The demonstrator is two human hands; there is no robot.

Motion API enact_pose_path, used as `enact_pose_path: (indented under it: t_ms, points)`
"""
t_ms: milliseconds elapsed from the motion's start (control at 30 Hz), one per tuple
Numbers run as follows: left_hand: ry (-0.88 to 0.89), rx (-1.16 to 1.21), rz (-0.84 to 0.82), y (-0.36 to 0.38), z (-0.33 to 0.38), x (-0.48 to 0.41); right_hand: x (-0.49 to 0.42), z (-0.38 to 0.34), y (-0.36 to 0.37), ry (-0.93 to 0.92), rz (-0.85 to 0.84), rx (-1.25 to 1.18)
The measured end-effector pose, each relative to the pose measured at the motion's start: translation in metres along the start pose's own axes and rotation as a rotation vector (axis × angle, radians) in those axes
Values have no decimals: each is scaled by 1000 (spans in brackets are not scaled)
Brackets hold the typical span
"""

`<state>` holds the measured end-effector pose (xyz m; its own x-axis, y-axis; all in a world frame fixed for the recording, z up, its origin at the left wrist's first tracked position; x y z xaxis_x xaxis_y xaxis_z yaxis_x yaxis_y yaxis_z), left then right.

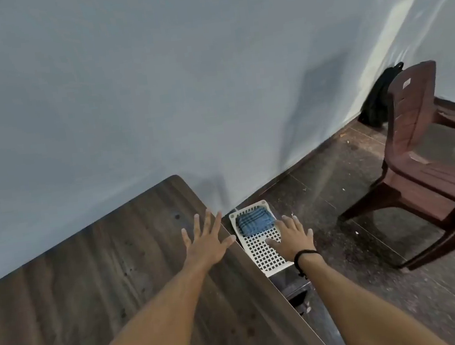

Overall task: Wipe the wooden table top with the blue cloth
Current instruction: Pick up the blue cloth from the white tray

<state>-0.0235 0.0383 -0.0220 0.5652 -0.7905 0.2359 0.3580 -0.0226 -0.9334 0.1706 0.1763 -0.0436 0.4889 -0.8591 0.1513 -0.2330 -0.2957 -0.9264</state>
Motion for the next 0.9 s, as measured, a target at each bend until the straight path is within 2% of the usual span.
enact_pose_path:
  t_ms: [133,300,633,900]
  points:
    - [-71,15,-1,24,3,-19,-18,4,31,23,-65,1]
    - [-236,90,0,49,-9,-39,-58,16,69,-39,-165,55]
    - [-238,-50,290,69,-12,-49,-153,27,124,-242,-321,183]
    - [-240,-117,359,72,-12,-48,-206,10,154,-348,-321,213]
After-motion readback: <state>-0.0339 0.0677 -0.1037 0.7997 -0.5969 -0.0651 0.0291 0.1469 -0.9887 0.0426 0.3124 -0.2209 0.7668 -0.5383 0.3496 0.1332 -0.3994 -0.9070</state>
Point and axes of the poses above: each hand's wrist, its own x-axis away from the middle knuckle, its own y-axis out of the palm, z = x × y, the point moved 5 cm from there along -x, towards the middle knuckle, and after that the axes turned 13 degrees about z, right-handed, at the moved point
